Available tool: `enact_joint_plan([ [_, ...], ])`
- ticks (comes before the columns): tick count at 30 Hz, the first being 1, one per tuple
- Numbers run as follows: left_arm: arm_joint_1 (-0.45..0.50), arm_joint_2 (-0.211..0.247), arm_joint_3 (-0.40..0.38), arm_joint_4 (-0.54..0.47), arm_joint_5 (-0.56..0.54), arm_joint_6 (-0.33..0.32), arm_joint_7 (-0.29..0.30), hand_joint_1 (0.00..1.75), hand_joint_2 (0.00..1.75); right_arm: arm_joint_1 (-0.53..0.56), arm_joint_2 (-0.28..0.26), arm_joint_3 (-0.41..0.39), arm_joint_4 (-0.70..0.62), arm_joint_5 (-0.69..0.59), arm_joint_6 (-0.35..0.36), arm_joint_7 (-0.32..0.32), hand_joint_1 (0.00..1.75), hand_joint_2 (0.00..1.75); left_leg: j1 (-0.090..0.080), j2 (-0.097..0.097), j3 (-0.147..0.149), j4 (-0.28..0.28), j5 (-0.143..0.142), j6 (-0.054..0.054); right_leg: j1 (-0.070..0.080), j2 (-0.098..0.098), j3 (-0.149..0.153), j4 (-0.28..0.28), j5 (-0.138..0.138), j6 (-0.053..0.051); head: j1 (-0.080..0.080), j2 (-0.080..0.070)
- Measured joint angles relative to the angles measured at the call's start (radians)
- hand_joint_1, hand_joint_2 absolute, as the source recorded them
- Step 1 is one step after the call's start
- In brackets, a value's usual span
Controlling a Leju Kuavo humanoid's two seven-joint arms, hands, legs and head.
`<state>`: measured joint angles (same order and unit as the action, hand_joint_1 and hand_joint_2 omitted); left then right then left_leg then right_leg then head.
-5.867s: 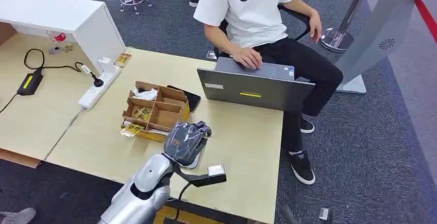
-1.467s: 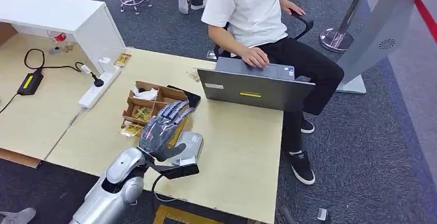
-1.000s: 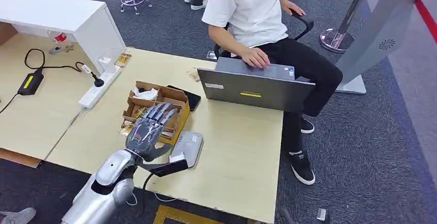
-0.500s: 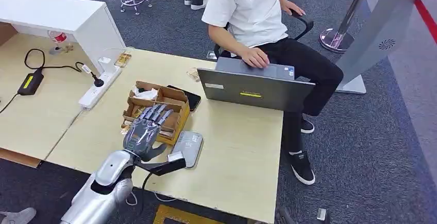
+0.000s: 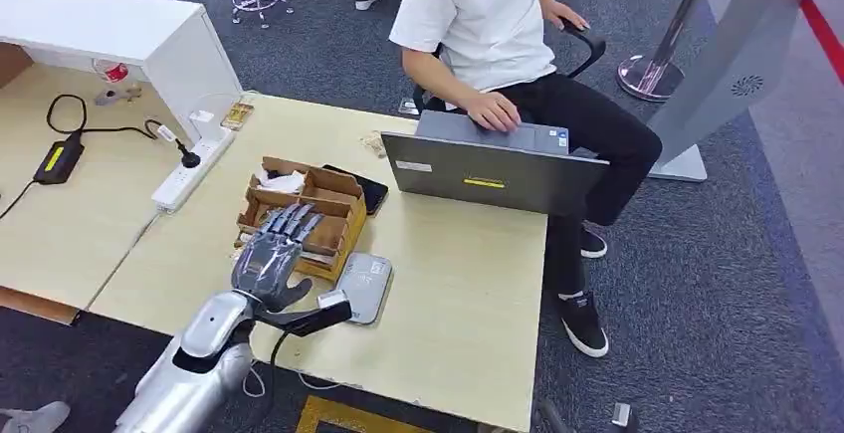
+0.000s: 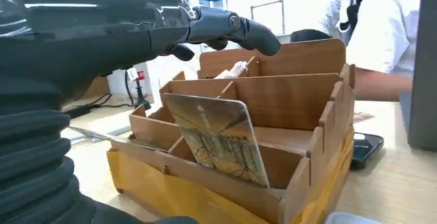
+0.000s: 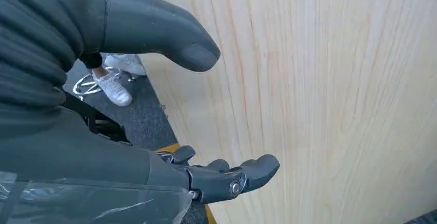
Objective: Pass the card to the sensor for recognition and then transmit it.
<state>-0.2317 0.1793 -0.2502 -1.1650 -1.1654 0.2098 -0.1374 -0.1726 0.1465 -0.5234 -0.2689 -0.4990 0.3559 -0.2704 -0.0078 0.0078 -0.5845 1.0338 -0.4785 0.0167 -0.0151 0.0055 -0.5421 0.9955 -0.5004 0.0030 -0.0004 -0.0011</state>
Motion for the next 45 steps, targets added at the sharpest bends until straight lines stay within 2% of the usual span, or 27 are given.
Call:
enact_joint_plan([
  [1,0.0,0.0,0.002,0.0,0.0,0.0,0.0,0.0,1.75,0.0,0.0,0.0,0.0,0.0,0.0,-0.001,0.0,1.75,0.0,0.0,0.0,0.0,0.0,0.0,0.0,0.0,0.0,0.0,0.0,0.0,0.0,0.0],
  [2,0.0,0.0,0.003,0.001,0.0,0.0,0.001,0.19,1.75,0.0,0.0,0.0,0.0,0.0,0.0,-0.002,0.0,1.75,0.0,0.0,0.0,0.0,0.0,0.0,0.0,0.0,0.0,0.0,0.0,0.0,0.0,0.0],
  [3,0.0,0.0,0.005,0.003,0.0,0.0,0.001,1.54,1.75,0.0,0.0,0.0,0.0,0.0,-0.002,-0.002,0.0,1.75,0.0,0.0,0.0,0.0,0.0,0.0,0.0,0.0,0.0,0.0,0.0,0.0,0.0,0.0],
  [4,0.0,0.0,0.005,0.005,0.0,0.0,0.001,1.75,1.75,0.0,0.0,0.0,0.0,0.001,-0.002,-0.002,0.0,1.75,0.0,0.0,0.0,0.0,0.0,0.0,0.0,0.0,0.0,0.0,0.0,0.0,0.0,0.0],
  [17,0.0,0.0,0.017,0.008,0.017,0.002,-0.012,1.71,1.75,0.0,0.0,0.0,0.0,0.003,-0.005,-0.002,0.0,1.75,0.0,0.0,0.0,0.0,0.0,0.0,0.0,0.0,0.0,0.0,0.0,0.0,0.0,0.0],
  [21,0.0,0.0,0.022,0.008,0.024,0.007,-0.022,1.75,1.75,0.0,0.0,0.0,0.0,0.004,-0.005,-0.003,0.0,1.75,0.0,0.0,0.0,0.0,0.0,0.0,0.0,0.0,0.0,0.0,0.0,0.0,0.0,0.0],
  [28,-0.004,-0.001,0.054,-0.011,0.068,0.081,-0.042,1.69,1.75,0.0,0.0,0.001,0.0,0.008,-0.006,-0.005,0.0,1.75,0.0,0.0,0.0,0.0,0.0,0.0,0.0,0.0,0.0,0.0,0.0,0.0,0.0,0.0],
  [30,-0.017,-0.001,0.069,-0.021,0.074,0.098,-0.041,1.75,1.75,0.0,0.0,0.002,0.0,0.01,-0.008,-0.005,0.0,1.75,0.0,0.0,0.0,0.0,0.0,0.0,0.0,0.0,0.0,0.0,0.0,0.0,0.0,0.0],
  [38,-0.109,0.01,0.13,-0.026,0.107,0.113,-0.038,1.75,1.75,-0.001,0.0,0.006,0.0,0.013,-0.009,-0.003,0.0,1.75,0.0,0.0,0.0,0.0,0.001,0.0,0.0,0.0,0.0,0.0,0.001,-0.001,0.0,0.0],
  [45,-0.12,0.015,0.143,-0.026,0.108,0.114,-0.038,1.75,1.75,-0.001,0.0,0.006,0.0,0.014,-0.009,-0.003,0.0,1.75,0.0,0.0,0.0,0.0,0.001,0.0,0.0,0.0,0.0,0.0,0.001,-0.001,0.0,0.0],
])
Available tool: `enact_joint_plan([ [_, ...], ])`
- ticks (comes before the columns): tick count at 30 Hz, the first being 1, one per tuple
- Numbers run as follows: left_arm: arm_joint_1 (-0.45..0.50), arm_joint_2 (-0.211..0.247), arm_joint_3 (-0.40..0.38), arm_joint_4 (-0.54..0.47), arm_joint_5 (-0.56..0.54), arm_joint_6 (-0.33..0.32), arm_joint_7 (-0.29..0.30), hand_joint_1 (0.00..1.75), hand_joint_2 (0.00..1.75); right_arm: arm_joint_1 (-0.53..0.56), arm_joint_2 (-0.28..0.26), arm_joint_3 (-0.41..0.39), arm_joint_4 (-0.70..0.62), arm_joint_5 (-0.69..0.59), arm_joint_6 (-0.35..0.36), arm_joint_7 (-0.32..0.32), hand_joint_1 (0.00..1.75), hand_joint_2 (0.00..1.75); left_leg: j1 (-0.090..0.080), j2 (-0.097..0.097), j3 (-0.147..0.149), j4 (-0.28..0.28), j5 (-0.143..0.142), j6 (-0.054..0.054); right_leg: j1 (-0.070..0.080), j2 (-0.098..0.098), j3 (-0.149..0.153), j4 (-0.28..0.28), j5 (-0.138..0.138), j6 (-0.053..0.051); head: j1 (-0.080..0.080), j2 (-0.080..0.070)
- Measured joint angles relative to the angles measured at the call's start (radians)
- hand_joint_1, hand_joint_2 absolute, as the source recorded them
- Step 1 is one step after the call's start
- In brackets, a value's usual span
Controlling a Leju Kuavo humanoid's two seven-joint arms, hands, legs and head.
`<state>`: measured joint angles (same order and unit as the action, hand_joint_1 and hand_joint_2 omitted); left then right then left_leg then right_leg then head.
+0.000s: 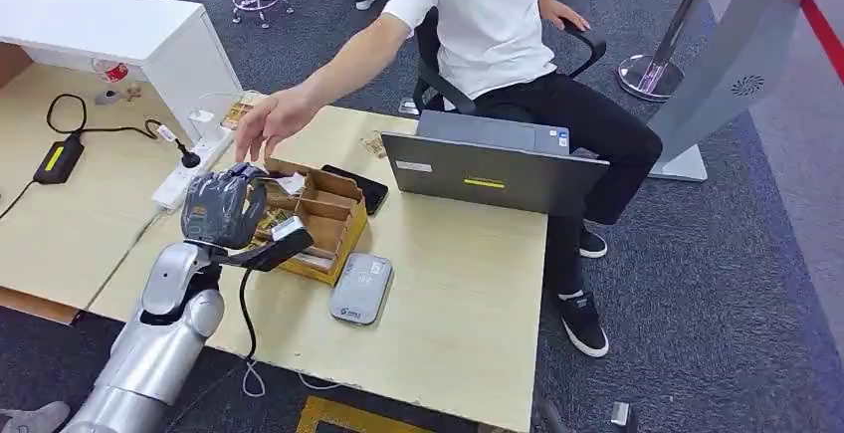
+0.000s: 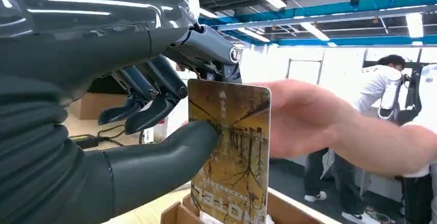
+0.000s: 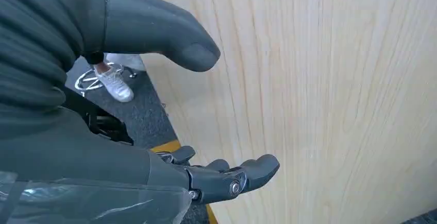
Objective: Pass the card to the sensor for recognition and then transmit it.
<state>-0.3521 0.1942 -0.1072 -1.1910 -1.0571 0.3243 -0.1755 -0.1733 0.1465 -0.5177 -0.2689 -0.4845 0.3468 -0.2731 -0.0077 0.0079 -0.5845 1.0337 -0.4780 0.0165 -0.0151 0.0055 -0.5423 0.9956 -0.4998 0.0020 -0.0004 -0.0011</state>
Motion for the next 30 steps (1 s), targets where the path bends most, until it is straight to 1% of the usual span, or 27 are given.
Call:
enact_joint_plan([
  [3,0.0,0.0,0.001,0.0,0.001,0.002,0.0,1.75,1.75,0.0,0.0,0.0,0.0,0.0,0.0,0.0,0.0,1.75,0.0,0.0,0.0,0.0,0.0,0.0,0.0,0.0,0.0,0.0,0.0,0.0,0.0,0.0],
  [6,-0.005,0.0,0.006,0.0,0.023,0.021,0.0,1.75,1.75,0.0,0.0,0.0,0.0,0.0,0.0,0.0,0.0,1.75,0.0,0.0,0.0,0.0,0.0,0.0,0.0,0.0,0.0,0.0,0.0,0.0,0.0,0.0],
  [11,-0.051,0.006,0.035,0.0,0.069,0.029,0.003,1.75,1.75,-0.001,0.0,0.003,0.0,0.001,-0.001,0.003,0.0,1.75,0.0,0.0,0.0,0.0,0.0,0.0,0.0,0.0,0.0,0.0,0.0,0.0,0.0,0.0],
  [15,-0.075,0.015,0.045,0.01,0.034,0.043,0.015,1.75,1.75,-0.002,0.0,0.01,0.0,0.002,-0.001,0.013,0.0,1.75,0.0,0.0,0.0,0.0,0.0,0.0,0.0,0.0,0.0,0.0,0.0,0.0,0.0,0.0],
  [19,-0.114,0.025,0.045,0.044,0.015,0.039,0.024,1.73,1.75,-0.004,0.0,0.017,0.0,0.0,0.0,0.016,0.0,1.75,0.0,0.001,0.0,0.0,0.0,0.0,0.0,0.001,0.0,0.0,0.0,0.0,0.0,0.0],
  [20,-0.121,0.026,0.045,0.051,0.014,0.038,0.026,0.14,1.75,-0.004,0.0,0.019,0.0,0.0,0.0,0.016,0.0,1.75,0.0,0.001,0.0,0.0,0.0,0.0,0.0,0.001,-0.001,0.0,0.0,0.0,0.0,0.0],
  [21,-0.128,0.027,0.045,0.055,0.014,0.037,0.027,0.0,1.75,-0.004,0.0,0.019,0.0,-0.001,0.0,0.016,0.0,1.75,0.0,0.002,0.0,0.0,0.0,0.0,0.0,0.002,-0.001,0.0,0.0,0.0,0.0,0.0],
  [24,-0.132,0.027,0.045,0.065,0.018,0.036,0.027,0.0,1.75,-0.005,0.0,0.019,0.0,-0.006,0.001,0.016,0.0,1.75,0.0,0.002,0.0,0.0,0.0,0.0,0.0,0.001,-0.001,0.0,0.0,0.0,0.0,0.0],
  [27,-0.127,0.025,0.045,0.065,0.038,0.05,0.024,0.0,1.75,-0.005,0.0,0.019,0.0,-0.013,0.002,0.016,0.0,1.75,0.0,0.0,-0.001,0.0,0.0,0.0,0.0,0.0,-0.001,0.0,0.0,0.0,0.0,0.0],
  [30,-0.089,0.018,0.049,0.038,0.082,0.107,-0.007,0.0,1.75,-0.004,0.0,0.019,0.0,-0.021,0.002,0.012,0.0,1.75,0.0,0.001,-0.001,0.0,0.0,0.0,0.0,0.001,-0.001,0.0,0.0,0.0,0.0,0.0],
])
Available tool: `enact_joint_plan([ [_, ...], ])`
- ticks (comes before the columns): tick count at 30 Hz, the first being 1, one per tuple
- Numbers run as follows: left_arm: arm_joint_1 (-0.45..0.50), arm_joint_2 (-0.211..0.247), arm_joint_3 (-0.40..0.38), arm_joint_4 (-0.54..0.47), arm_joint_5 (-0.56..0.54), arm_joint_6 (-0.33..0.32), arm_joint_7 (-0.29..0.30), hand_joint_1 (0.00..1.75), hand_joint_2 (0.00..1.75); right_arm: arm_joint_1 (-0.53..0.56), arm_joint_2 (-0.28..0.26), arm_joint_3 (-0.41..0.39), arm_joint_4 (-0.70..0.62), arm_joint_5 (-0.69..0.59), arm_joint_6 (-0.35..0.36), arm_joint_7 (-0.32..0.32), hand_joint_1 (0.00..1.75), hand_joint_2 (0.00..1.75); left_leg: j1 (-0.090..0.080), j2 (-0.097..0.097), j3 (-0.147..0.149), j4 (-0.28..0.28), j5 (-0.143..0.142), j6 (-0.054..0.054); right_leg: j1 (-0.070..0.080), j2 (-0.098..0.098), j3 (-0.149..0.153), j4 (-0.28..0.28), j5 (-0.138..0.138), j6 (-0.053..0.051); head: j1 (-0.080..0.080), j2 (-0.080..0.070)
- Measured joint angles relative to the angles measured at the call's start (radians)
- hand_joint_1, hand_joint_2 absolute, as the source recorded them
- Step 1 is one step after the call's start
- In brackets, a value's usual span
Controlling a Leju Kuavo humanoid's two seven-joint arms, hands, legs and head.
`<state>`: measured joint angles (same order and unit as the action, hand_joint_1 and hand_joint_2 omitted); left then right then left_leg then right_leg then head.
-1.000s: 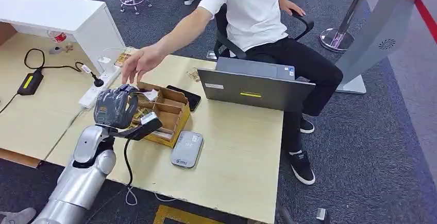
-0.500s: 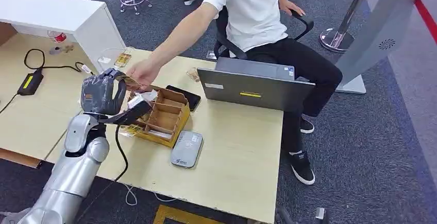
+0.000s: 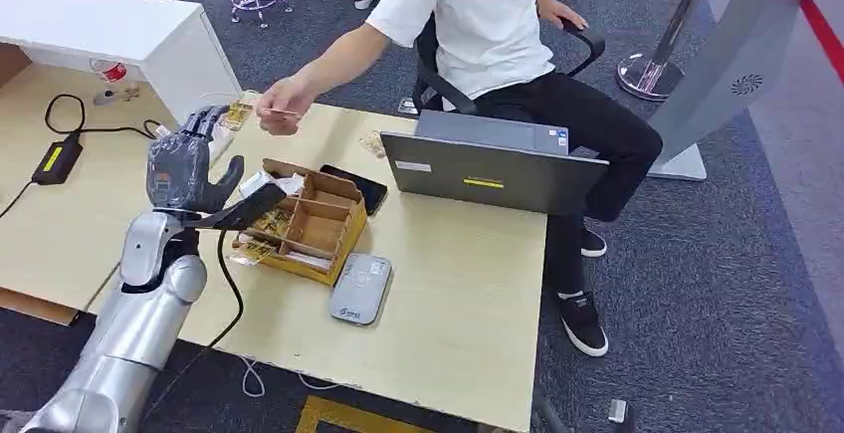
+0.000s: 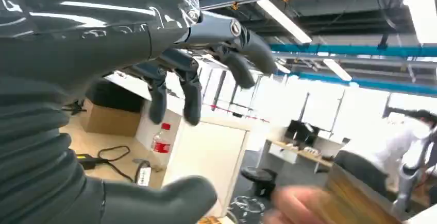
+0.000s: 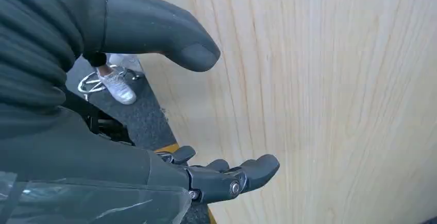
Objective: Pass the card to the sensor for recognition and then transmit it.
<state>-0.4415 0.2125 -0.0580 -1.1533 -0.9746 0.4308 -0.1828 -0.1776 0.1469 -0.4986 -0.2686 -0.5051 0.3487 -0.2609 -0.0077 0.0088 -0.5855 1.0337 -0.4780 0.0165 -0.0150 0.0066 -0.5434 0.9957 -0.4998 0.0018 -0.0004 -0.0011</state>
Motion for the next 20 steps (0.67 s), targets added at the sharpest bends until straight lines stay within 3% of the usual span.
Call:
enact_joint_plan([
  [6,0.131,-0.045,0.041,-0.157,0.187,0.114,-0.121,0.0,1.75,0.003,0.0,0.0,0.002,-0.018,0.004,-0.014,0.0,1.75,0.0,0.0,0.0,0.0,0.0,0.0,0.0,0.0,0.0,0.0,0.0,0.0,0.0,0.0],
  [8,0.203,-0.079,0.074,-0.243,0.322,0.174,-0.232,0.0,1.75,0.007,0.0,0.0,0.002,-0.024,0.005,-0.021,0.0,1.75,0.0,0.001,0.0,0.0,-0.001,0.0,0.0,0.001,0.0,0.0,0.0,0.0,0.0,0.0],
  [10,0.266,-0.128,0.121,-0.337,0.506,0.244,-0.411,0.0,1.75,0.012,0.0,-0.002,0.002,-0.029,0.007,-0.022,0.0,1.75,0.0,0.001,-0.001,0.0,-0.001,0.0,0.0,0.0,0.0,-0.001,-0.001,0.001,0.0,0.0],
  [13,0.345,-0.179,0.178,-0.464,0.638,0.254,-0.511,0.0,1.75,0.013,0.0,-0.003,0.002,-0.032,0.009,-0.024,0.0,1.75,0.0,-0.001,-0.001,-0.001,-0.001,0.001,0.0,-0.001,0.0,-0.001,-0.001,0.001,0.001,0.0],
  [14,0.383,-0.195,0.204,-0.482,0.652,0.255,-0.514,0.0,1.75,0.016,0.0,-0.003,0.003,-0.031,0.008,-0.025,0.0,1.75,0.0,0.0,-0.001,-0.001,-0.002,0.0,0.0,0.0,0.0,-0.001,-0.001,0.001,0.0,0.0],
  [15,0.426,-0.222,0.24,-0.566,0.749,0.253,-0.518,0.0,1.75,0.021,-0.001,-0.003,0.003,-0.014,-0.019,-0.04,0.0,1.75,0.0,0.002,-0.001,-0.001,-0.002,0.0,0.0,0.001,0.0,-0.001,-0.001,0.001,0.001,0.0],
  [17,0.493,-0.255,0.319,-0.614,0.91,0.216,-0.52,0.0,1.75,0.038,-0.012,0.004,0.003,0.044,-0.091,-0.082,0.0,1.75,0.0,0.001,-0.001,-0.001,-0.003,0.001,0.0,0.0,-0.001,-0.001,-0.002,0.002,0.001,0.0],
  [19,0.534,-0.288,0.43,-0.626,1.047,0.113,-0.513,0.0,1.75,0.059,-0.026,0.024,0.007,0.114,-0.168,-0.12,0.0,1.75,0.0,-0.001,-0.002,-0.001,-0.003,0.001,0.0,-0.001,-0.001,-0.002,-0.003,0.002,-0.001,0.0],
  [20,0.541,-0.311,0.497,-0.623,1.091,0.024,-0.514,0.0,1.75,0.07,-0.035,0.034,0.011,0.142,-0.2,-0.121,0.0,1.75,0.001,-0.002,-0.002,-0.001,-0.003,0.001,0.0,-0.002,-0.001,-0.002,-0.003,0.002,-0.001,0.0],
])
